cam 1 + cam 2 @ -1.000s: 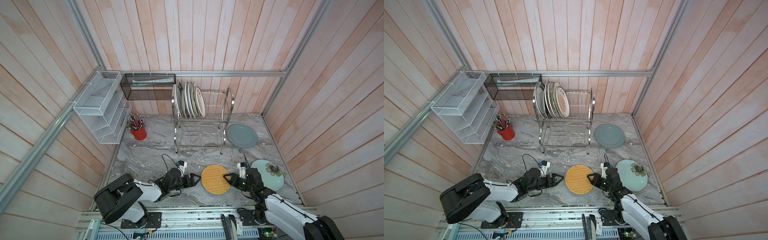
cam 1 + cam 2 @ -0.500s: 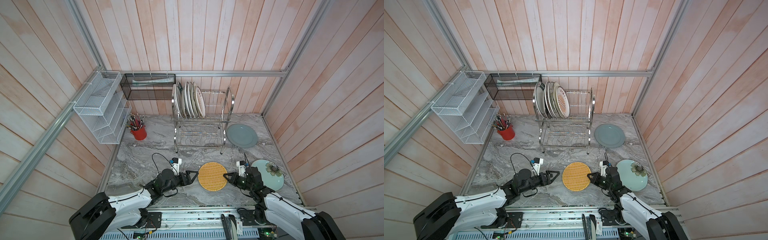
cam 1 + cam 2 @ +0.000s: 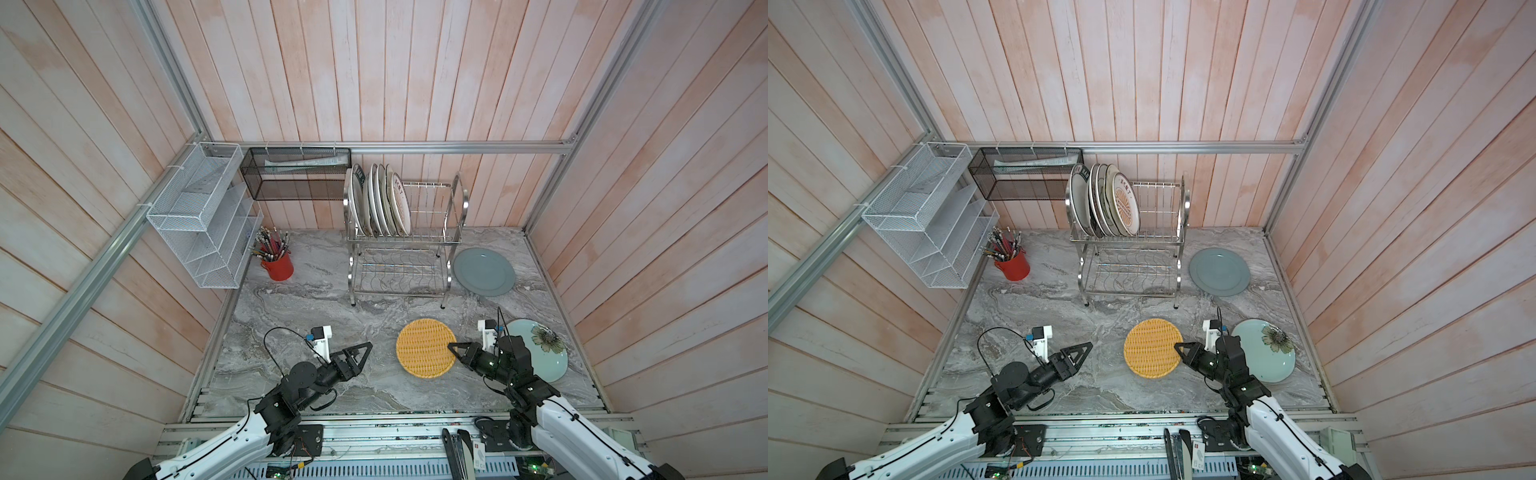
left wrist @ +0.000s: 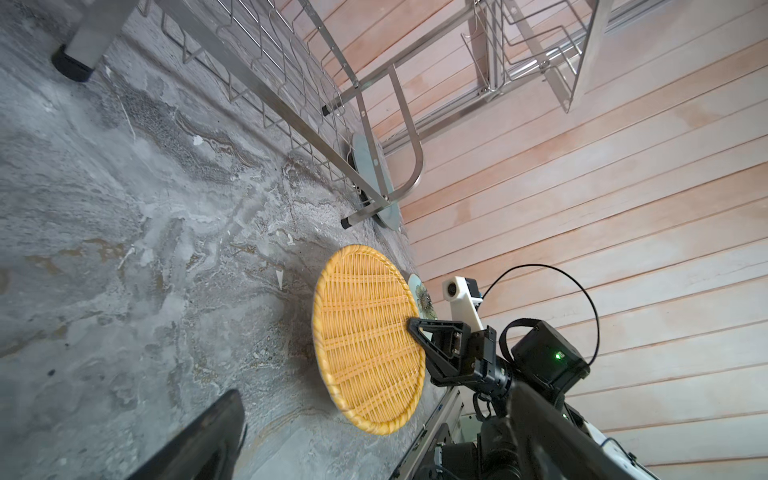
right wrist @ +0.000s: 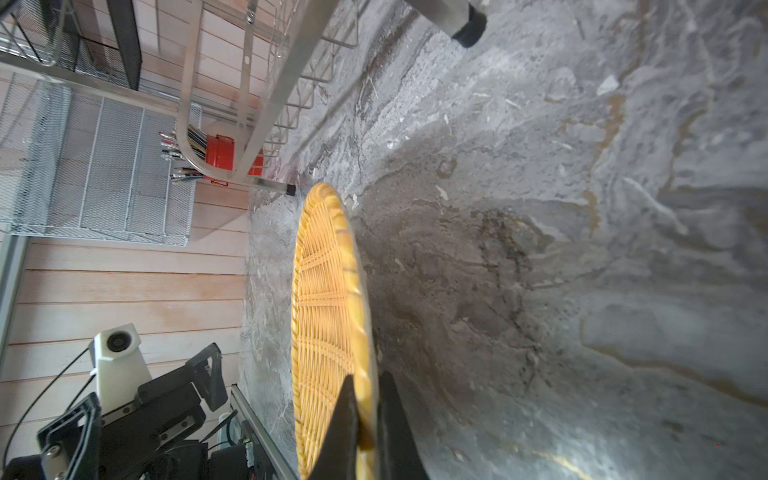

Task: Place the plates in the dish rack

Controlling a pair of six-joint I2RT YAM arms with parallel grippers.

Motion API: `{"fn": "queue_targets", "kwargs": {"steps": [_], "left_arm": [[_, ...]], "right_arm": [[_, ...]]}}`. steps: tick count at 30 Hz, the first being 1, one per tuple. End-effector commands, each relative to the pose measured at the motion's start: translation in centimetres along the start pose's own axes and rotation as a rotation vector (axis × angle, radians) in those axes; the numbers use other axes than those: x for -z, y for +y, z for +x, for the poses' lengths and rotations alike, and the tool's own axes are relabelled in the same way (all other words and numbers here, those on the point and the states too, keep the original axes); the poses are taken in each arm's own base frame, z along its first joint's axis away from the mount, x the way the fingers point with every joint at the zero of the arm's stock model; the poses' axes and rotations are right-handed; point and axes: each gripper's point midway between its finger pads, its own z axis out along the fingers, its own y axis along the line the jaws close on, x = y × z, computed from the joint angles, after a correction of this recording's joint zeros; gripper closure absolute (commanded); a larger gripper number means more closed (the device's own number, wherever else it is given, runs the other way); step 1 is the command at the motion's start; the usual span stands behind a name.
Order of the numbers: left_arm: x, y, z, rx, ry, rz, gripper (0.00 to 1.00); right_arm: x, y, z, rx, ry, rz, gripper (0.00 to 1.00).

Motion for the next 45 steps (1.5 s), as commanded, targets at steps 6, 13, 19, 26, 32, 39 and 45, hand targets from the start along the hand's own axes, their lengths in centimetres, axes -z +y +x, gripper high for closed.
{"fn": "queue_targets", "kwargs": {"steps": [6, 13, 19, 26, 32, 39, 45], "left_arm": [[-0.6, 0.0, -0.9, 0.086, -0.057, 0.013, 0.00], [-3.2, -1.3, 0.1, 0.075, -0.006, -0.016, 0.00], [-6.0, -3.5, 2.0, 0.081, 0.056, 0.024, 0.04], [-8.2, -4.9, 3.6, 0.128, 0.071, 0.028, 0.16], [-9.2, -5.3, 3.7, 0.174, 0.047, 0.011, 0.33], [-10.4, -5.6, 4.0, 0.229, 0.032, 0.020, 0.60], [-11.1, -5.3, 4.3, 0.257, 0.027, 0.018, 0.76]], "right_arm": [[0.5, 6.8, -2.6, -0.004, -0.053, -0.159, 1.00], [0.0, 8.9, -4.0, -0.066, -0.113, -0.211, 1.00], [-0.8, 10.0, -3.7, -0.093, -0.107, -0.231, 1.00], [-0.8, 10.3, -3.4, -0.115, -0.117, -0.247, 1.00], [-0.3, 10.3, -3.4, -0.135, -0.139, -0.257, 1.00], [0.0, 10.3, -3.1, -0.141, -0.144, -0.263, 1.00], [0.1, 10.1, -2.9, -0.142, -0.141, -0.265, 1.00]]}}
